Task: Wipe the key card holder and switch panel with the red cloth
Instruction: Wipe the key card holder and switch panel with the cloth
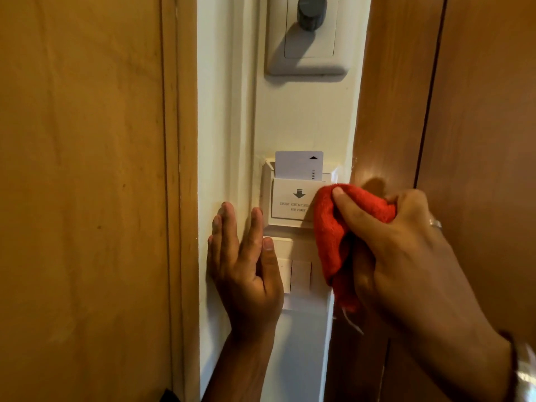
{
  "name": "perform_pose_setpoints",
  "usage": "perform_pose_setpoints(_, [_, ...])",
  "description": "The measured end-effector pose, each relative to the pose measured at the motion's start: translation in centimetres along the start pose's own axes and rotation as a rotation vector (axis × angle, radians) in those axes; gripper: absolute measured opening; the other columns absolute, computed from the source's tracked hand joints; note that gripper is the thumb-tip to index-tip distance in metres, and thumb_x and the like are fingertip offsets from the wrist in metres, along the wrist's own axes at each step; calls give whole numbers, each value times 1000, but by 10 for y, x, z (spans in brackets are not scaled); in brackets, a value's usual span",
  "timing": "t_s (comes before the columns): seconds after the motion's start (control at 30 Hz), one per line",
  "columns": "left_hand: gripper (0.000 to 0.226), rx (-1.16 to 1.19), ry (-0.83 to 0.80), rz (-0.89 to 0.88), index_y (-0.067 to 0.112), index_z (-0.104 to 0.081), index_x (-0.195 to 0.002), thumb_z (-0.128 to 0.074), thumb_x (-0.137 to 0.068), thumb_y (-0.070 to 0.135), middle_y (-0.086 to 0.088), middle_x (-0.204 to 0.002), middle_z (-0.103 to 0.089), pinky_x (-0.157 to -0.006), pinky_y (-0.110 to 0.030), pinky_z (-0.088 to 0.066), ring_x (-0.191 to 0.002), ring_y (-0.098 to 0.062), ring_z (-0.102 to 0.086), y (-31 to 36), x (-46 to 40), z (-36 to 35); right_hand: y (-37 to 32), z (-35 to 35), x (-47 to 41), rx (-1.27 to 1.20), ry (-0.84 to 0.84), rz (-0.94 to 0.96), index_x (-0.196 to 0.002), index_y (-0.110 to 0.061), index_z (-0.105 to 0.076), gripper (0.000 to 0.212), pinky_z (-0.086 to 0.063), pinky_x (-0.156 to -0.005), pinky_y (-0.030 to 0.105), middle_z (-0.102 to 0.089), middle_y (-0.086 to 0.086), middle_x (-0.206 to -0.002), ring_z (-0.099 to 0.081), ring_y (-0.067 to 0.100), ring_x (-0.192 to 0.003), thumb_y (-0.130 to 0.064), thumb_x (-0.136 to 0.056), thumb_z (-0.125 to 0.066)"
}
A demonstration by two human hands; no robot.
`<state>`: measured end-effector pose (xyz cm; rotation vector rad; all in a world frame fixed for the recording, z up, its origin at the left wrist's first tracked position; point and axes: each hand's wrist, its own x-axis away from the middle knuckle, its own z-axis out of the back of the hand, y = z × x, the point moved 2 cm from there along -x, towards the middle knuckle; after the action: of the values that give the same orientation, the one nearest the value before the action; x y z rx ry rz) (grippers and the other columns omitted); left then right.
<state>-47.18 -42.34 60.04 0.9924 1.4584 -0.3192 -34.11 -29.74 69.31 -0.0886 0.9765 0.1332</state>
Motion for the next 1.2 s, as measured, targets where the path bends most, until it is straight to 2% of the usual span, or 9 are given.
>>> perform_pose_setpoints(0.1, [37,14,-9,10,20,-51,-136,-45,-100,25,-10,-153,-40,-120,-42,-27,-147,-28,-34,0,0,1,-3,-4,8,138,-57,31,-130,-21,-48,57,-51,-51,37,-49,19,-96,-53,33,-74,-43,-77,-51])
perform_pose_setpoints(0.2, [38,9,-2,16,19,-52,-136,-44,-100,27,-11,-152,-41,-120,-40,-27,-146,-27,-34,1,-1,1,0,-13,22,238,-135,50,-126,-21,-54,70,-50,-45,33,-53,16,-90,-56,32,-69,-36,-61,-76])
perform_pose_setpoints(0.37, [37,3,-4,6,19,-52,-135,-42,-101,29,-10,-152,-40,-121,-37,-25,-146,-29,-35,3,-2,1,3,0,4,243,27,29,-124,-23,-56,51,-51,-52,38,-48,17,-97,-53,36,-76,-40,-76,-50])
perform_pose_setpoints(0.53, [38,-4,-5,18,18,-53,-135,-42,-101,30,-11,-153,-40,-122,-35,-23,-146,-27,-35,1,-2,1,7,-1,8,313,4,42,-124,-19,-55,55,-47,-48,34,-48,18,-94,-51,35,-71,-30,-71,-66])
perform_pose_setpoints(0.73, [38,15,-6,28,18,-55,-134,-42,-101,32,-12,-152,-43,-121,-38,-25,-146,-27,-36,2,-1,1,17,9,-7,446,-5,31,-126,-19,-53,60,-46,-50,35,-49,21,-97,-49,37,-71,-35,-70,-66])
perform_pose_setpoints(0.83, [38,18,0,24,18,-54,-135,-42,-101,31,-11,-153,-42,-121,-40,-26,-146,-27,-35,1,-1,1,14,5,3,443,-62,102,-125,-15,-53,77,-46,-48,36,-50,23,-95,-49,37,-69,-30,-54,-78])
perform_pose_setpoints(0.97, [37,10,5,10,19,-53,-135,-45,-100,28,-12,-152,-42,-120,-41,-27,-145,-29,-36,1,-1,0,14,5,12,393,-87,149,-127,-15,-52,75,-45,-48,34,-49,21,-95,-48,34,-69,-25,-57,-76])
perform_pose_setpoints(1.07, [37,7,4,7,19,-53,-135,-44,-100,27,-12,-152,-42,-121,-39,-26,-145,-29,-36,1,-1,1,15,8,7,397,-49,147,-129,-13,-50,87,-46,-51,35,-45,21,-100,-47,35,-73,-35,-50,-79])
perform_pose_setpoints(1.2, [37,1,4,12,19,-52,-136,-44,-101,28,-11,-152,-42,-121,-37,-24,-146,-29,-36,1,-1,1,8,2,11,411,-56,210,-129,-11,-49,76,-48,-53,35,-50,21,-99,-50,34,-73,-32,-59,-71])
